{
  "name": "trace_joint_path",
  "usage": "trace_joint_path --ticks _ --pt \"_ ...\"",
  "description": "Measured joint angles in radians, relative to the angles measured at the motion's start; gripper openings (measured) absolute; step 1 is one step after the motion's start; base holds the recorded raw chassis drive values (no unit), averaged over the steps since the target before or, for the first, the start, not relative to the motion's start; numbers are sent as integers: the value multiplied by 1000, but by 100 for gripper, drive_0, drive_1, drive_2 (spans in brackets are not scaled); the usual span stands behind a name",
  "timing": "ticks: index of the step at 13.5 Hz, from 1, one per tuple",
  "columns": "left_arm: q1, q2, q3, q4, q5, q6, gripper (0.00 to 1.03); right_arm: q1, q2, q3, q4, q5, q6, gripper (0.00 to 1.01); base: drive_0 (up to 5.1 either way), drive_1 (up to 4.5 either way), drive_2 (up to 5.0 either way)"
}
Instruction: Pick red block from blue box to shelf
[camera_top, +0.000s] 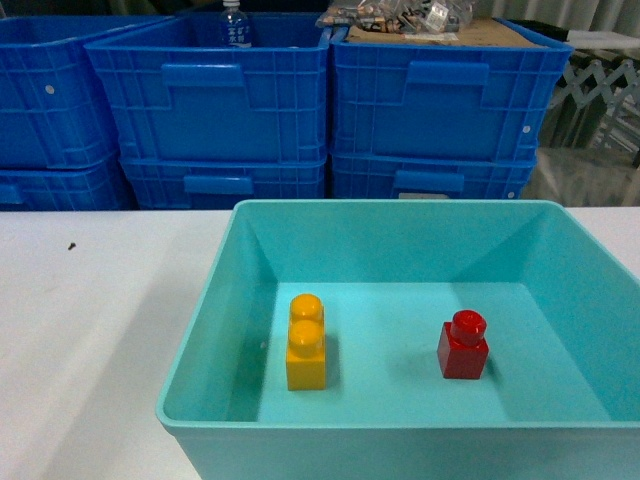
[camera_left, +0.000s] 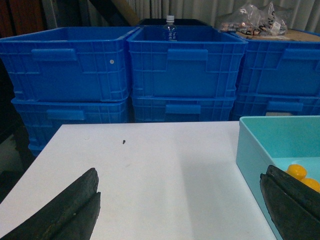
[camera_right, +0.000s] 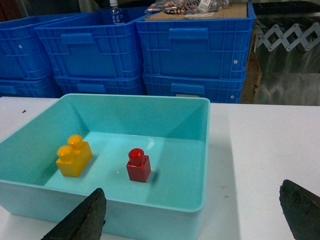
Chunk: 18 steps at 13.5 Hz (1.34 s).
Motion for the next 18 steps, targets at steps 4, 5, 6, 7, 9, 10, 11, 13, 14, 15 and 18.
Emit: trace_joint_path --ticks 4,5,6,7,9,10,11,13,14,15,18 --pt "0 0 0 0 0 0 98 0 0 0 0 0 0 98 0 0 0" --pt "0 0 0 0 0 0 98 0 0 0 0 0 0 98 0 0 0" --pt "0 0 0 0 0 0 98 0 0 0 0 0 0 98 0 0 0" --pt "0 0 0 0 0 0 98 0 0 0 0 0 0 98 0 0 0" --pt "0 0 0 0 0 0 98 0 0 0 0 0 0 98 0 0 0" --pt "0 0 0 0 0 0 98 0 0 0 0 0 0 98 0 0 0" --pt "0 0 0 0 0 0 98 0 0 0 0 0 0 98 0 0 0" --pt "0 0 0 0 0 0 98 0 0 0 0 0 0 98 0 0 0" --pt "0 0 0 0 0 0 98 0 0 0 0 0 0 98 0 0 0" --pt "0 0 0 0 0 0 98 0 0 0 0 0 0 98 0 0 0" --pt "0 0 0 0 0 0 98 0 0 0 0 0 0 98 0 0 0"
